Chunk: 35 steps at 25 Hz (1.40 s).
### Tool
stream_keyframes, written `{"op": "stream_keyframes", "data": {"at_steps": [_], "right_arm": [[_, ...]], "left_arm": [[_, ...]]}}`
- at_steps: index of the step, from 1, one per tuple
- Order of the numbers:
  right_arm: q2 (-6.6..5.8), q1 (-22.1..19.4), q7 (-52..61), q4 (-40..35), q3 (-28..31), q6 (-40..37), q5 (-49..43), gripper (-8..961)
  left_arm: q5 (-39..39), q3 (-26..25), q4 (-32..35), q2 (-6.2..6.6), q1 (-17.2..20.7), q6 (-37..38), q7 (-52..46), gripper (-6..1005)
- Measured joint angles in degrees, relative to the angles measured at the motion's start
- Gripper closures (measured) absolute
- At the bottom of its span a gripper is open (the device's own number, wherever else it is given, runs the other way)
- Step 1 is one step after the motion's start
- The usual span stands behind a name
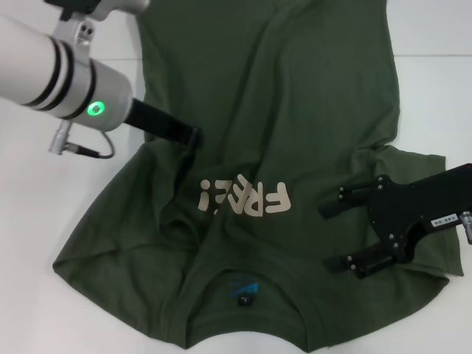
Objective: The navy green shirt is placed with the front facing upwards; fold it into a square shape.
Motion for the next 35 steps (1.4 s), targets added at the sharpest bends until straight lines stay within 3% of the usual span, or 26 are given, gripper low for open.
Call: {"op": "stream_keyframes", "data": {"at_steps": [12,25,30,35], "right_arm": [[0.05,0.1,-3.5,-0.1,-0.1,-0.2,-0.1,71],[-0.05,0.5,-3.6,-0.7,-0.5,-0.4,-0.1,71],[-0.03,0.9,-3.6,-0.7,-0.5,-0.1,-0.1,70],[-0.02,1.1,-3.6,-0.7,-0.5,0.2,-0.1,70]], "left_arm": [[-2.8,1.1,-9.8,-0.19,-5.2,-6.7,-2.1,992],[8.1,0.2,-5.3,0.17,-2.0,-7.2,-6.0,981],[7.7,0.2,-4.8,0.13,-1.7,-6.6,-6.0,977],[0.0,3.1,-4.6,-0.17,-1.8,-5.1,-5.4,972]]}}
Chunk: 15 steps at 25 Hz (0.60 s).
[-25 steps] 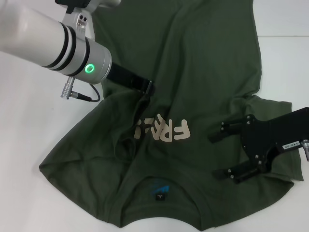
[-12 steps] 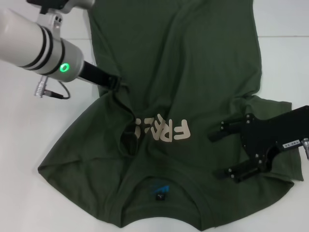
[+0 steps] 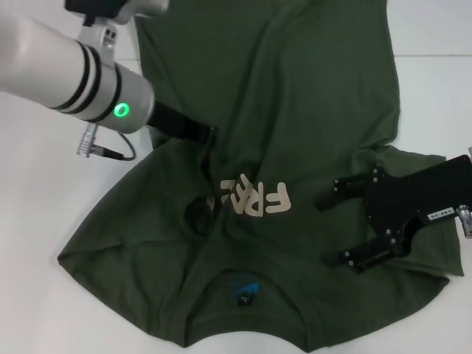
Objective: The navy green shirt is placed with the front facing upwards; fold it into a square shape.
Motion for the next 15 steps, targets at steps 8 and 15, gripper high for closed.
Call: {"op": "stream_keyframes", "data": {"at_steps": [8,15], "right_arm": [[-0.05,0.1,0.1,0.0,0.4,0.3,0.0,70],[0.01,0.2,0.5,-0.9,0.4,0.5,0.2,70]], "left_arm": [[-5.0,1.2,0.2,-0.02,0.4,0.0,-0.1,965],[-5.9,1.0,0.5,0.25,1.3,-3.1,1.2,619]]}}
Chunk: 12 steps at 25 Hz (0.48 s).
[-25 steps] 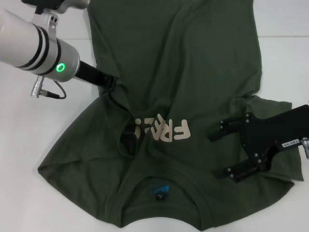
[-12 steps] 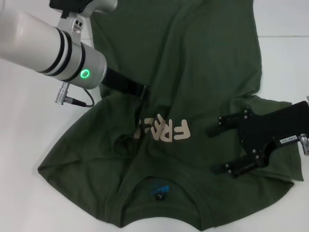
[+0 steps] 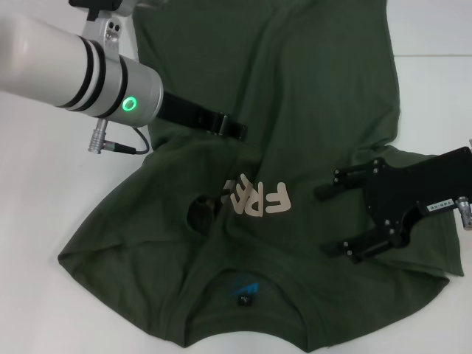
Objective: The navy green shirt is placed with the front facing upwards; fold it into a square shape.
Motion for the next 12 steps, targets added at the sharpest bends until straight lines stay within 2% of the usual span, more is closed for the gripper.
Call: {"op": "stream_keyframes", "data": {"at_steps": [2,5,12], "right_arm": [[0.00,0.0,0.0,-0.2,0.0,0.2,0.0,70],[-0.01,0.1,0.1,-0.4,0.0,0.6,0.1,70],[0.10,0.6,0.2,-0.4,0.0,1.1,0.0,70]], "left_arm": [[0.2,0.0,0.0,0.03,0.4,-0.7,0.8,542],[1.5,0.0,0.0,0.10,0.9,-1.7,2.0,483],[12.8,0.0,-0.4,0.06,-0.8,-4.5,1.2,344]]}}
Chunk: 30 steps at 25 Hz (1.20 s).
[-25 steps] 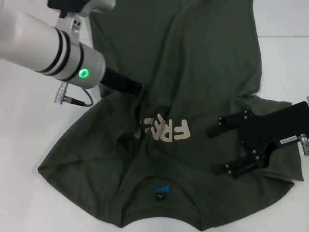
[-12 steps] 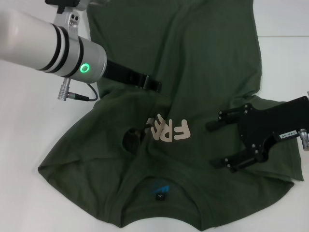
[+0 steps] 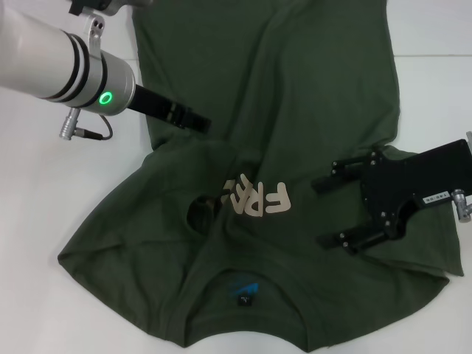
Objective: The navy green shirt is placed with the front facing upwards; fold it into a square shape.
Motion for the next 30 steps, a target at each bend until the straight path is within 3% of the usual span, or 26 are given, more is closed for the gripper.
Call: {"op": "stream_keyframes", "data": {"at_steps": [6,11,30], "right_arm": [[0.18,0.1,0.0,0.0,-0.3,0.5,0.0,69],[0.31,0.2,0.0,0.2,-0.4,0.6,0.0,69],[0.41,0.8,0.0,1.0,-0.9,1.5,0.0,71]], "left_arm": [[3.0,0.7,-4.4,-0.13,-3.0,-2.0,-1.4,139],[5.1,1.1,-8.4,-0.32,-4.9,-3.7,-1.5,63],[8.7,4.8,-16.9,-0.39,-7.4,-10.9,-2.3,222]]}}
